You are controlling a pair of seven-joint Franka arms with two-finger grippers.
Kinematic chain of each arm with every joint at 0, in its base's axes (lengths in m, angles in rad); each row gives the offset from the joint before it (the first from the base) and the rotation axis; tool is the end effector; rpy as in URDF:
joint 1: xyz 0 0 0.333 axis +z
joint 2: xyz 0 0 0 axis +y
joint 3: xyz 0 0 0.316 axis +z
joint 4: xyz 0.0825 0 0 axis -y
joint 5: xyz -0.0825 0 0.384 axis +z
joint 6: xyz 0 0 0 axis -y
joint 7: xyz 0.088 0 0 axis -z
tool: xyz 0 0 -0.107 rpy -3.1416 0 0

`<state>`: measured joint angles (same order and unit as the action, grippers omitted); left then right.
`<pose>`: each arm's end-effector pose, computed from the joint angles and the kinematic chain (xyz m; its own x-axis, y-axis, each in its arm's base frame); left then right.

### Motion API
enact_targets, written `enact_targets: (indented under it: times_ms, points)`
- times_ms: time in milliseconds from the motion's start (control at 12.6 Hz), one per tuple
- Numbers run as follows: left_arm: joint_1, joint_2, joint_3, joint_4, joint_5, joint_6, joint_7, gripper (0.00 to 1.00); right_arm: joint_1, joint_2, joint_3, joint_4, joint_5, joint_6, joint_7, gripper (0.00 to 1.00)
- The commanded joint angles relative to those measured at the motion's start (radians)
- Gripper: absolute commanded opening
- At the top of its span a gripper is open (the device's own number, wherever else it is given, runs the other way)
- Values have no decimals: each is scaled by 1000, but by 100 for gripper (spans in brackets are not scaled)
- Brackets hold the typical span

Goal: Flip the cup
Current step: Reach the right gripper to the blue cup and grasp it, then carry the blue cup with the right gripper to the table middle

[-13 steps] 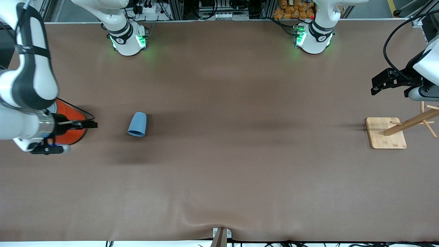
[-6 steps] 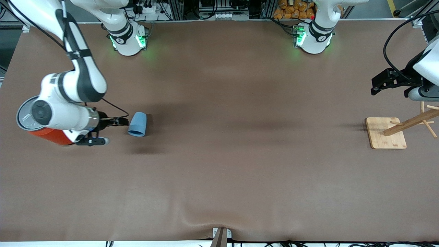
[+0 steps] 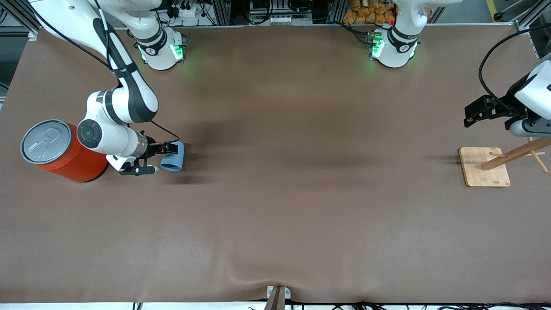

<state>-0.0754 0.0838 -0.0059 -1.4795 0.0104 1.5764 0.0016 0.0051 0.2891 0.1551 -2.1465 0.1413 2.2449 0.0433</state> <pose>0.5796 -0.0460 0.6205 0.9965 -0.0828 0.0131 -0.0827 -0.9965 -0.0099 0.5401 0.0914 0.2542 0.9794 0.0284 -0.1997 0.0030 -0.9919 -0.1267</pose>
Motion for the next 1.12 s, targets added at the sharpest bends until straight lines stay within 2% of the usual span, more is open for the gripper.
enact_targets:
  times_ms: [0,637,717,876,1035]
  points:
    - [5,19,1,18,0,24,24,100,3,-30,4,-70,7,80,3,100]
    - [5,27,1,18,2,31,24,100,7,42,3,-78,3,168,1,100]
    - [5,27,1,18,2,39,24,100,9,44,3,-76,3,168,1,98]
    - [5,33,3,18,3,40,24,100,9,51,3,-76,3,167,-3,89]
    - [6,34,3,18,3,42,24,100,9,53,3,-72,-9,167,-13,65]
